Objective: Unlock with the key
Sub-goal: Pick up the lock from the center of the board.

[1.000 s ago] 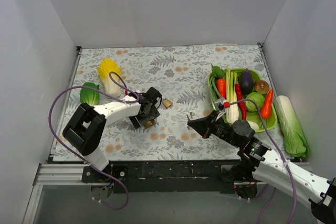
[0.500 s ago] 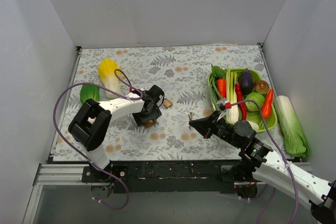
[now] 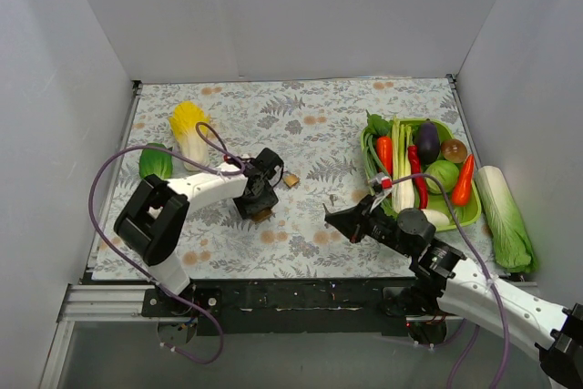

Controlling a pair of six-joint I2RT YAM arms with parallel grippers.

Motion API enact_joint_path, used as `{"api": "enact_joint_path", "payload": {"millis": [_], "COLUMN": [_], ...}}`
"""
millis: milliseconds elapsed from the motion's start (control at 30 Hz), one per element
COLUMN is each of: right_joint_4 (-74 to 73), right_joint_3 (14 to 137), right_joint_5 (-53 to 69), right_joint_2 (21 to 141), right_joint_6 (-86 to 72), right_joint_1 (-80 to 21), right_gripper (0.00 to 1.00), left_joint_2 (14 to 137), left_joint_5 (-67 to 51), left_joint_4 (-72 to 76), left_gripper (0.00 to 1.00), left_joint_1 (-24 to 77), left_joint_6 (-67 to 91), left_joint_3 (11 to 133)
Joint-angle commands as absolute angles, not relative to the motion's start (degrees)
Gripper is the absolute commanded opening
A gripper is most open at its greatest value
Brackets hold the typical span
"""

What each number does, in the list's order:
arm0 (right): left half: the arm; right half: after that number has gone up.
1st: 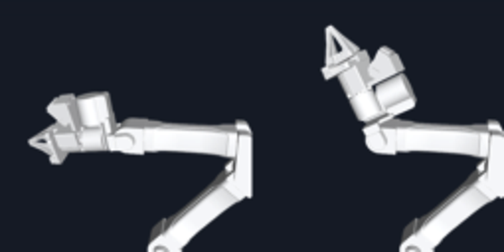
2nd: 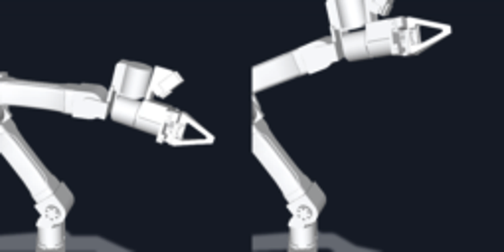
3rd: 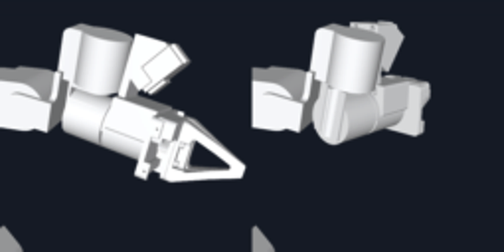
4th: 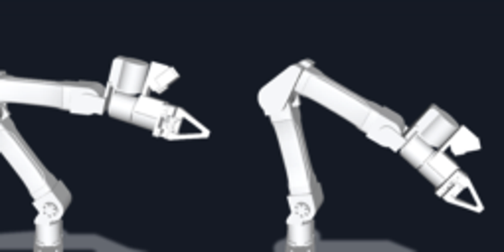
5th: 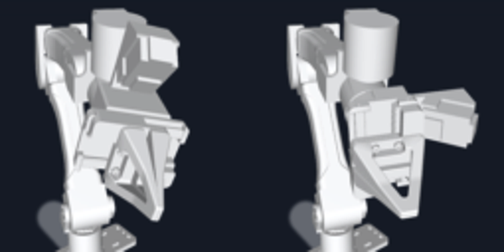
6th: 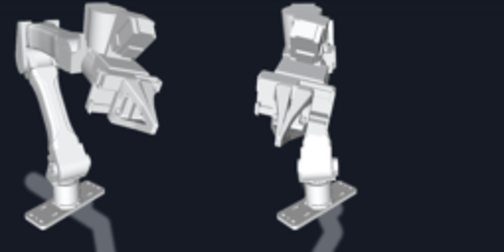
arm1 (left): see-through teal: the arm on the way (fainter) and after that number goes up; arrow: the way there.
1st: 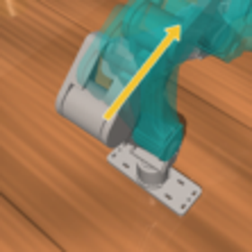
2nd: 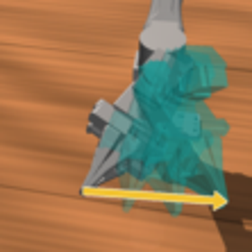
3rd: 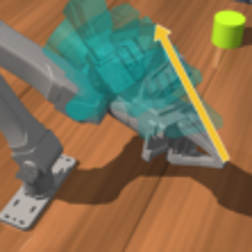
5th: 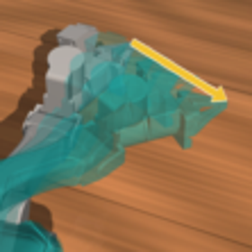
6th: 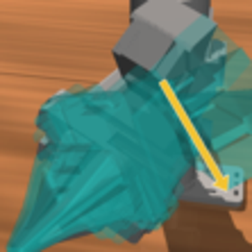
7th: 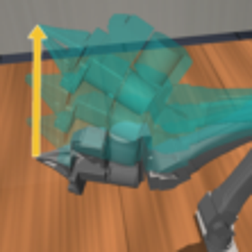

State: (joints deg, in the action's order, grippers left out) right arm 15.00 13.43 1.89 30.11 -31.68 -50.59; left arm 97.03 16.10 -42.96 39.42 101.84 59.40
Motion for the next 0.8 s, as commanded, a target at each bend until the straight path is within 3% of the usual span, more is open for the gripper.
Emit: {"api": "enact_joint_path", "payload": {"millis": [0, 433, 767], "right_joint_4": [22.14, 33.93, 31.82], "right_joint_3": [12.66, 22.4, 31.81], "right_joint_5": [4.48, 4.04, 7.2], "right_joint_2": [35.67, 64.23, 72.24], "right_joint_6": [-33.66, -36.91, -36.39], "right_joint_1": [-51.23, -60.21, -59.59], "right_gripper": [0.01, 0.01, 0.01], "left_joint_2": [87.82, 69.53, 60.83], "left_joint_5": [12.05, 6.86, 6.68], "left_joint_4": [-37.63, -27.42, -22.24], "left_gripper": [0.0, 0.0, 0.0], "left_joint_1": [39.55, 39.55, 39.55], "left_joint_6": [106.25, 114.96, 111.18], "left_joint_3": [59.15, 49.93, 44.48]}}
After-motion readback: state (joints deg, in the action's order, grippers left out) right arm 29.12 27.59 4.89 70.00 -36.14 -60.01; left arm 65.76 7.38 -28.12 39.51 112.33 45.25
